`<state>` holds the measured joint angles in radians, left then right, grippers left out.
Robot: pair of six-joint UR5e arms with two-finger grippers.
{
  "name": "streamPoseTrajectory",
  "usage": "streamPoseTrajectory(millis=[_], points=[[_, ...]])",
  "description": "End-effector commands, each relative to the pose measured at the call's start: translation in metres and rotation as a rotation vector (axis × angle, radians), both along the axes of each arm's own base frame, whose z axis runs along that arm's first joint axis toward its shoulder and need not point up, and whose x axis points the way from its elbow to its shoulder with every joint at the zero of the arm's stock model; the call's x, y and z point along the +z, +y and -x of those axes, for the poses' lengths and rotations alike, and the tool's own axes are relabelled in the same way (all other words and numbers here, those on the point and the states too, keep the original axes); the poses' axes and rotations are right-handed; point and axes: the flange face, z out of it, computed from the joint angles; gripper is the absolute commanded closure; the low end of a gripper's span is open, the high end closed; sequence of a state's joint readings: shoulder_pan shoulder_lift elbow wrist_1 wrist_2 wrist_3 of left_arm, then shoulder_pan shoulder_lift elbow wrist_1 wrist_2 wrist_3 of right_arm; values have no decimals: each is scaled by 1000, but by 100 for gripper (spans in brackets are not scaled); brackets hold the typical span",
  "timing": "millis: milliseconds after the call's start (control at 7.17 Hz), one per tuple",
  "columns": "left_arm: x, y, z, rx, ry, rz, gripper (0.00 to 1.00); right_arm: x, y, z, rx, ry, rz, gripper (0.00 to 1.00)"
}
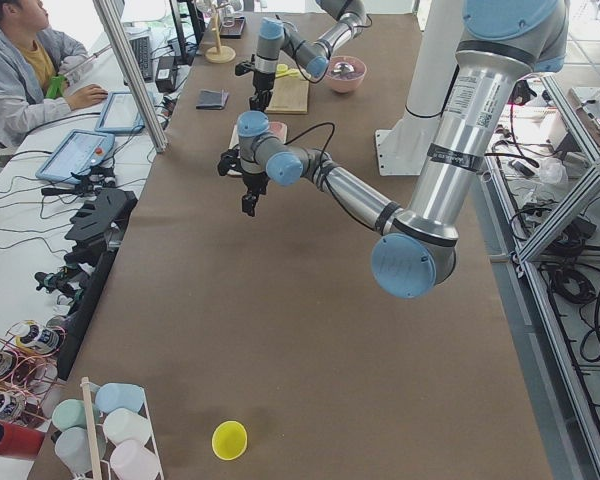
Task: Stack pink bowl on green and place spoon
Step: 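Place the white spoon into the pink bowl and withdraw the right gripper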
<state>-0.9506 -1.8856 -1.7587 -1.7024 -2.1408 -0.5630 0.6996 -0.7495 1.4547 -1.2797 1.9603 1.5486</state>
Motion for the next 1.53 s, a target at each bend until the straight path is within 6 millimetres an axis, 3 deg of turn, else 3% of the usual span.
streamPoseTrajectory(millis=[0,140,279,419,558,698,837,977,1395], points=[[11,-10,13,-28,-15,18,3,73,5,-124,-61,-16,-26,0],[24,-15,43,-52,-18,26,3,142,2,-215,-147,12,-96,0],[56,-14,90,-7,-36,-11,3,227,-6,-306,-221,66,-172,0],[96,-10,154,50,-48,-65,3,313,-14,-395,-264,140,-253,0],[135,11,215,28,-19,-34,3,384,-21,-470,-299,184,-314,0],[161,31,252,31,37,-12,3,442,-17,-504,-369,234,-357,0],[182,51,261,36,57,14,3,464,-13,-524,-391,244,-378,0],[185,50,265,15,54,18,3,467,-4,-526,-390,240,-377,0],[196,51,267,7,47,45,3,465,0,-528,-386,243,-383,0]])
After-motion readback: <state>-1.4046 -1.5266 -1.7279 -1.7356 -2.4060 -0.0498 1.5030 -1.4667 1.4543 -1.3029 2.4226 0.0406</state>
